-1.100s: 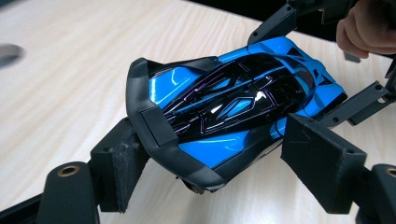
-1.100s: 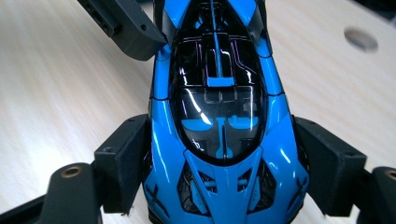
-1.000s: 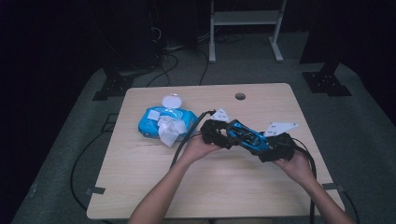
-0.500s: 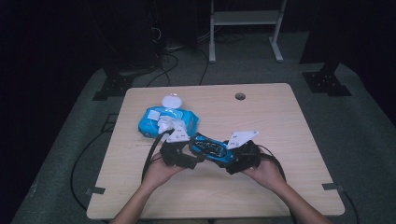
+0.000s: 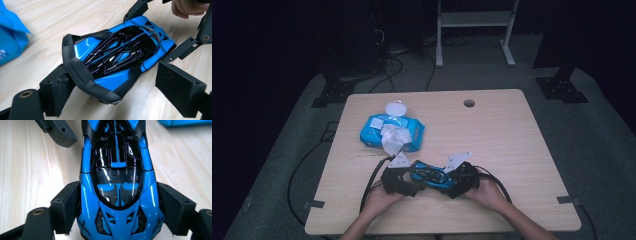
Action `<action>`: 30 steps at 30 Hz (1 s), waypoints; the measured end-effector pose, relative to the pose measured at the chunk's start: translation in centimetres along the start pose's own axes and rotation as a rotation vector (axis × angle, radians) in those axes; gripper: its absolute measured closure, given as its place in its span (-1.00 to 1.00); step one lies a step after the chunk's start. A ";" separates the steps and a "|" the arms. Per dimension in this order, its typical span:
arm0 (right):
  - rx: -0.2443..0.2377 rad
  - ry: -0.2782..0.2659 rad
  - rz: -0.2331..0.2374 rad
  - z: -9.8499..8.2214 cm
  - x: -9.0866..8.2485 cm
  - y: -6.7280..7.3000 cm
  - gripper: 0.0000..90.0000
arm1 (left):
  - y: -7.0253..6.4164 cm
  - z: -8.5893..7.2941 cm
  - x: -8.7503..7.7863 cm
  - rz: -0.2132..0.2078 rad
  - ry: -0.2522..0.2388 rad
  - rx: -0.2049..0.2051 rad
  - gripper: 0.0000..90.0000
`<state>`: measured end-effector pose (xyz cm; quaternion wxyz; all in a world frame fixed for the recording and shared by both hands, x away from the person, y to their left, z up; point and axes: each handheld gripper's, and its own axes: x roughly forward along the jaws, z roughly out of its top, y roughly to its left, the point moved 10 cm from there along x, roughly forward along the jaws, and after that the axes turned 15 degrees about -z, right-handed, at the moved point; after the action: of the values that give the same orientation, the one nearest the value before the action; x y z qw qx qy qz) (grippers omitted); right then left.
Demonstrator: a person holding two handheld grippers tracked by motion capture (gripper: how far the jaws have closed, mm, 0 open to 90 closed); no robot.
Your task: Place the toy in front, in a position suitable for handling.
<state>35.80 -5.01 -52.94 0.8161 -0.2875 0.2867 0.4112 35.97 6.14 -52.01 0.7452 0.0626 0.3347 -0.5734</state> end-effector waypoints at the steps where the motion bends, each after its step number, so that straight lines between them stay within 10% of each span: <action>1: -0.002 0.007 0.005 -0.2 0.2 0.1 -0.48 | 0.1 -0.2 0.1 -0.003 0.000 -0.003 -0.66; 30: -0.071 0.061 0.084 -2.0 0.7 -2.0 -0.57 | -1.1 -1.5 2.0 -0.114 0.025 -0.064 -0.65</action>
<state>37.40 -7.03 -54.28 0.7784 -0.3164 0.3083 0.4461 34.57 4.91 -54.00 0.7088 0.0268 0.3651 -0.6030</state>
